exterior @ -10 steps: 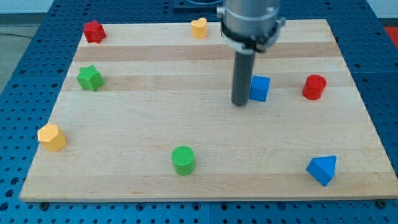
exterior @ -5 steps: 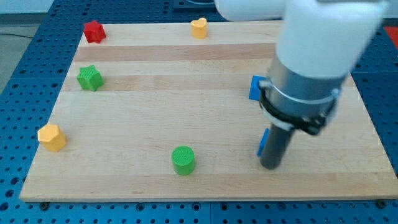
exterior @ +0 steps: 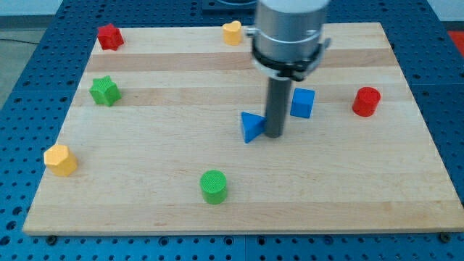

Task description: Move the blue triangle to the center of the board

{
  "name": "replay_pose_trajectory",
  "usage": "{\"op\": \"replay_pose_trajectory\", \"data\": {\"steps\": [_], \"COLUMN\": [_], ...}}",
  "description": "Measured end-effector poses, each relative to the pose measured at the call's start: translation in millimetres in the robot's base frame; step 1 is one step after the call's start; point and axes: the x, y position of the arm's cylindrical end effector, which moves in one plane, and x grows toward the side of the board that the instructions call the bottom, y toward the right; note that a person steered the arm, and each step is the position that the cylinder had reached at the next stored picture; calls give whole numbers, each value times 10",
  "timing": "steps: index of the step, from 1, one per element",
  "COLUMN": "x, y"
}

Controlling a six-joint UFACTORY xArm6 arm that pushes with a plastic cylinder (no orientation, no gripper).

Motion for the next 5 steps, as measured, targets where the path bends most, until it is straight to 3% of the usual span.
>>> {"op": "replay_pose_trajectory", "data": {"steps": [2, 3, 5], "x": [222, -112, -309], "y": [-295, -488, -467]}}
